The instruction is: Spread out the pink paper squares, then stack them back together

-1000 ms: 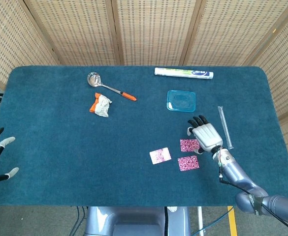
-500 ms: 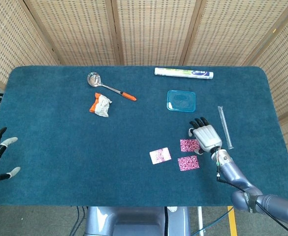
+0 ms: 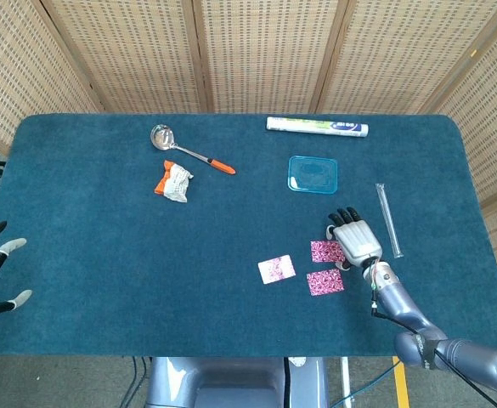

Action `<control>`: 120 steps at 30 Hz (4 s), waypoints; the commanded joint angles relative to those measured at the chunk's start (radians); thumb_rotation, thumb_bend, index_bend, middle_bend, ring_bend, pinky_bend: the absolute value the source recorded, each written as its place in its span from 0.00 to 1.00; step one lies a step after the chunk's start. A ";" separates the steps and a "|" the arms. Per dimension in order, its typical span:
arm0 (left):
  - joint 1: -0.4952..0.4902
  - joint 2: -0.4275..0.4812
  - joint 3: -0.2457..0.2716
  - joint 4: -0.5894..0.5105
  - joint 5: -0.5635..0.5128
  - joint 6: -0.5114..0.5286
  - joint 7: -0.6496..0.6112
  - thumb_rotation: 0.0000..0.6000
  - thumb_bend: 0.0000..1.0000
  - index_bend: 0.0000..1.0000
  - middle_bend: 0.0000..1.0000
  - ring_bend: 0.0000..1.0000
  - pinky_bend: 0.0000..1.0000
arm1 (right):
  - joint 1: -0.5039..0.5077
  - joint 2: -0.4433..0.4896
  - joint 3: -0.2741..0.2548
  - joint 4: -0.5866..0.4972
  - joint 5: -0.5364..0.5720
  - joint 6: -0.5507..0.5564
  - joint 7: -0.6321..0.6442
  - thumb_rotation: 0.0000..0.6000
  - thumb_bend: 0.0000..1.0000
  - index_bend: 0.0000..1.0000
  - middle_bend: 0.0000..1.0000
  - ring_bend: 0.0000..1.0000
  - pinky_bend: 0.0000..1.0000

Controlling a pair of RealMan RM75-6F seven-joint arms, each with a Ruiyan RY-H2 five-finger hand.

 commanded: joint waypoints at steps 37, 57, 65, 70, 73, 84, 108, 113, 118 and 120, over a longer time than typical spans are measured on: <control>0.016 0.004 0.004 -0.007 0.000 0.020 0.002 1.00 0.13 0.21 0.00 0.00 0.00 | -0.023 -0.076 0.013 0.144 -0.073 -0.038 0.061 1.00 0.21 0.37 0.13 0.00 0.00; 0.022 0.005 0.003 -0.010 -0.002 0.028 0.007 1.00 0.13 0.21 0.00 0.00 0.00 | -0.016 -0.099 0.028 0.194 -0.107 -0.061 0.091 1.00 0.21 0.37 0.13 0.00 0.00; 0.025 0.004 0.003 -0.005 -0.005 0.031 0.001 1.00 0.13 0.21 0.00 0.00 0.00 | 0.001 -0.104 0.039 0.211 -0.114 -0.076 0.088 1.00 0.21 0.37 0.13 0.00 0.00; 0.028 0.004 0.004 -0.005 0.000 0.035 0.000 1.00 0.13 0.21 0.00 0.00 0.00 | 0.013 -0.109 0.045 0.217 -0.117 -0.088 0.084 1.00 0.21 0.37 0.13 0.00 0.00; 0.029 0.004 0.005 -0.004 0.000 0.035 -0.001 1.00 0.13 0.21 0.00 0.00 0.00 | 0.016 -0.109 0.047 0.212 -0.121 -0.086 0.081 1.00 0.21 0.37 0.13 0.00 0.00; 0.022 0.002 0.003 0.001 0.004 0.027 -0.007 1.00 0.13 0.21 0.00 0.00 0.00 | -0.006 -0.083 0.040 0.167 -0.093 -0.061 0.037 1.00 0.21 0.37 0.13 0.00 0.00; 0.018 -0.002 0.002 0.009 -0.002 0.017 -0.009 1.00 0.13 0.21 0.00 0.00 0.00 | -0.004 -0.106 0.038 0.200 -0.055 -0.082 0.007 1.00 0.21 0.37 0.13 0.00 0.00; 0.019 -0.002 0.002 0.011 -0.003 0.018 -0.011 1.00 0.13 0.21 0.00 0.00 0.00 | -0.002 -0.108 0.038 0.201 -0.054 -0.085 0.003 1.00 0.21 0.37 0.13 0.00 0.00; 0.018 -0.004 0.002 0.016 -0.004 0.016 -0.014 1.00 0.13 0.21 0.00 0.00 0.00 | 0.001 -0.110 0.037 0.203 -0.050 -0.088 -0.007 1.00 0.21 0.37 0.13 0.00 0.00; 0.017 -0.004 0.002 0.017 -0.004 0.015 -0.015 1.00 0.13 0.21 0.00 0.00 0.00 | 0.002 -0.111 0.037 0.203 -0.048 -0.088 -0.010 1.00 0.21 0.37 0.13 0.00 0.00</control>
